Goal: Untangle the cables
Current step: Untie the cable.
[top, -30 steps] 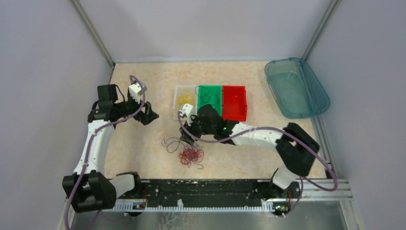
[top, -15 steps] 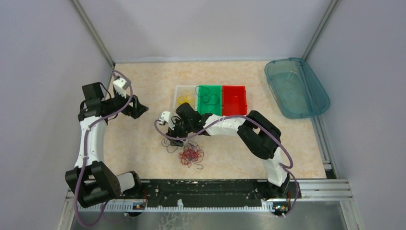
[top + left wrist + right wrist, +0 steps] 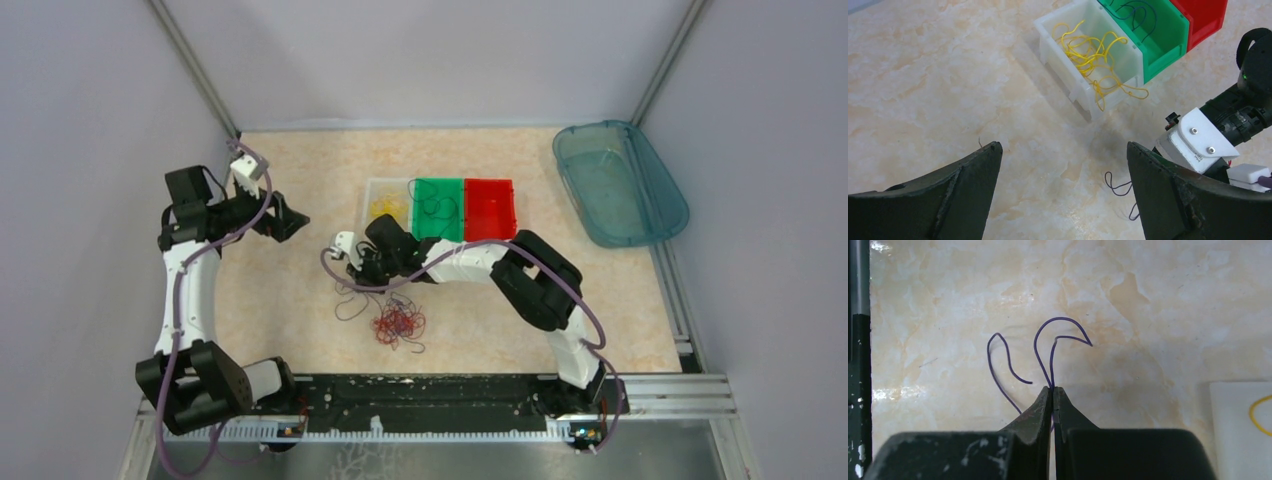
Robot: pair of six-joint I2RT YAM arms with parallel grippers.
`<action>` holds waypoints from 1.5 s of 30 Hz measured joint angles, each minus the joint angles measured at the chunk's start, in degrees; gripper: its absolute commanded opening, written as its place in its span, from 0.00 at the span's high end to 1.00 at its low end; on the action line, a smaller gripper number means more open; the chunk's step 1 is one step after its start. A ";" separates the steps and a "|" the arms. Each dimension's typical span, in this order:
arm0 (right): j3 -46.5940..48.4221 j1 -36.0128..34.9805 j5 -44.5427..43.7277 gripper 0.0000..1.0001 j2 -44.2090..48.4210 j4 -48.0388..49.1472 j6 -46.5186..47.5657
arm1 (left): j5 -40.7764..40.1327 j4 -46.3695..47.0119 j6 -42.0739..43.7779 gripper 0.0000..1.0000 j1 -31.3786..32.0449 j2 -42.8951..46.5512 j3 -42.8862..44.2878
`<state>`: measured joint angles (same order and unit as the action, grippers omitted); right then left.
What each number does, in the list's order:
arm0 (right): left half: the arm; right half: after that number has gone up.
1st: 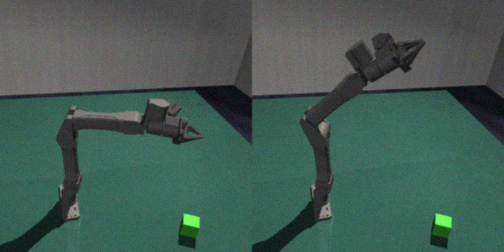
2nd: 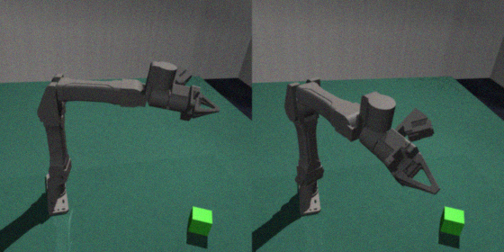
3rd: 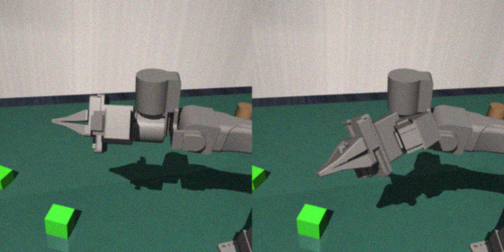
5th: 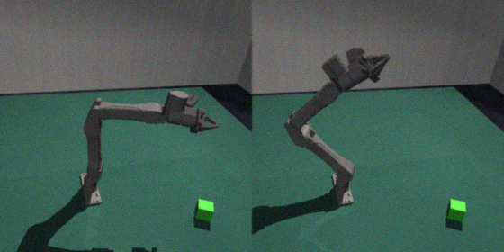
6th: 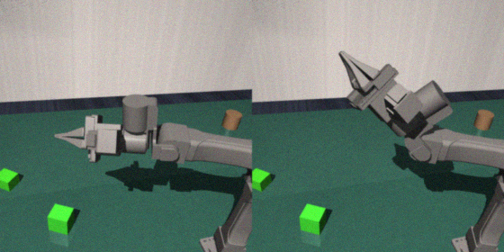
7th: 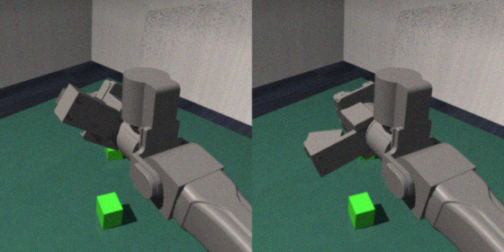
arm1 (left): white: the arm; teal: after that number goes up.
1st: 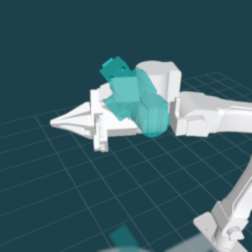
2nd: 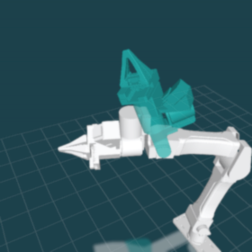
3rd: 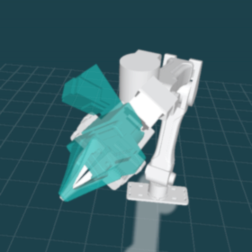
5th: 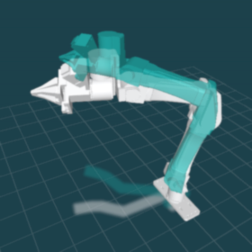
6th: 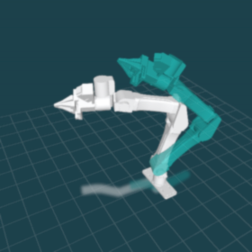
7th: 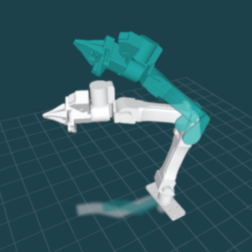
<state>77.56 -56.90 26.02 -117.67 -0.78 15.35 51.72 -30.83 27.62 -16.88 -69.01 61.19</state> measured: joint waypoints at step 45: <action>-15.02 1.38 -6.34 1.00 27.17 44.59 -37.51 | 12.33 8.44 -7.41 0.43 16.57 16.28 -15.06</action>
<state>62.54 -55.53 19.68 -90.50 43.81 -22.15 64.05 -22.39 20.21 -0.32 -52.73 46.13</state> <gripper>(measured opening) 0.009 0.621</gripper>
